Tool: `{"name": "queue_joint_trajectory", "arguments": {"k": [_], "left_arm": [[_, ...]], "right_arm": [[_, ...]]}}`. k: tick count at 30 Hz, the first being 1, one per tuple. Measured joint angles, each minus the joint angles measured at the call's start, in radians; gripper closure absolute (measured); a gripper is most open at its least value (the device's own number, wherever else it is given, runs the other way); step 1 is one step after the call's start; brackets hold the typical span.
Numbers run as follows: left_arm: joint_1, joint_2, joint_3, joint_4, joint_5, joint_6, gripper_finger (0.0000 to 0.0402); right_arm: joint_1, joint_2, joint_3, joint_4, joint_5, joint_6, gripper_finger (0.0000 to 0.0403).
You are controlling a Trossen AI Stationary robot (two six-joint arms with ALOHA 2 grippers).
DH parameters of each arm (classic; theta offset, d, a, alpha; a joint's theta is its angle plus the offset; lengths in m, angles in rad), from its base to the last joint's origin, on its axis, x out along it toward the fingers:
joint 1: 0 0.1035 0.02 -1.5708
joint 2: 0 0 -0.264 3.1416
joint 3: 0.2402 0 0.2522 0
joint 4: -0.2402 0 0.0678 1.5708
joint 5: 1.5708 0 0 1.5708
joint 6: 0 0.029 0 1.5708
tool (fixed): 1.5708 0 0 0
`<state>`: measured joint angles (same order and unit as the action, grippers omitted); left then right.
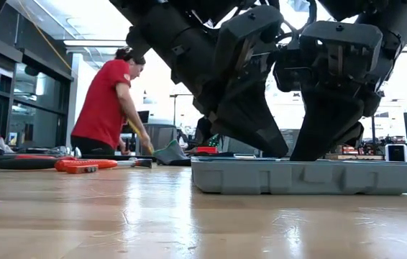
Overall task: Prefit tool cases
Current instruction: Put the screwdriver bit set into the gray tool case
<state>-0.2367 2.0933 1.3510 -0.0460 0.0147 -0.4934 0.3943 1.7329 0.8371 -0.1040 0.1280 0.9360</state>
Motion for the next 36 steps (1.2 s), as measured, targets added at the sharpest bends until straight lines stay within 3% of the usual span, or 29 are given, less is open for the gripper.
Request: {"name": "queue_joint_trajectory", "arguments": {"k": [11,36], "left_arm": [[-0.004,0.010,0.000,0.000,-0.035,0.007,0.0401],[0.001,0.066,0.005,-0.031,0.014,-0.011,0.0402]], "right_arm": [[-0.001,0.001,-0.001,0.000,-0.002,-0.001,0.0403],[-0.001,0.002,-0.001,-0.005,-0.010,0.005,0.0403]]}}
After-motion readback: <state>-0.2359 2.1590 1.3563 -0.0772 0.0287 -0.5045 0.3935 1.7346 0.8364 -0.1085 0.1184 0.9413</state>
